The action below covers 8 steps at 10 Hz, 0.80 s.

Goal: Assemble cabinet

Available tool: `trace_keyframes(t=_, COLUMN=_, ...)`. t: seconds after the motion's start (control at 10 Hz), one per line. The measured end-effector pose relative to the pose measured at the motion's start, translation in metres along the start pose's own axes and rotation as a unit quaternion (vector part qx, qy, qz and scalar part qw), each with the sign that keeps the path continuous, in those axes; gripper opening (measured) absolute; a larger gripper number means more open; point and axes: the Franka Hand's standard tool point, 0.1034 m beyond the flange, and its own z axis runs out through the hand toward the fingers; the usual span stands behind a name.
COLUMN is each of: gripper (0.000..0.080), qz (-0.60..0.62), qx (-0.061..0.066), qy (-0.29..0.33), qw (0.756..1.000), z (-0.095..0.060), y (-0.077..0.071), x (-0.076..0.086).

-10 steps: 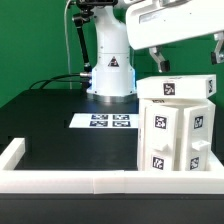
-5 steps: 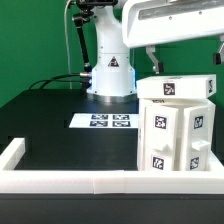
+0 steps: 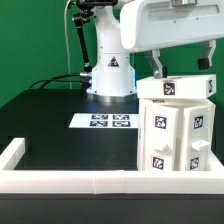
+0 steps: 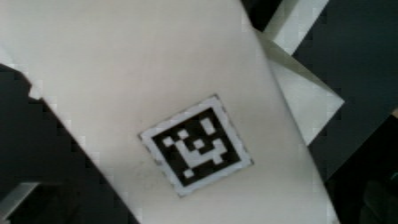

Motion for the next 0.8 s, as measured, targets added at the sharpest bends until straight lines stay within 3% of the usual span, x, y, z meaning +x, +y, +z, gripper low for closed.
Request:
trace_keyframes(t=0.5, gripper=0.0797, qz=-0.165, qx=-0.003, qy=-0.007, qw=0.986, z=0.009, y=0.002, x=-0.004)
trace_keyframes(t=0.8, gripper=0.0797, qz=-0.161, qx=0.003, qy=-0.017, qw=0.987, z=0.023, y=0.002, x=-0.01)
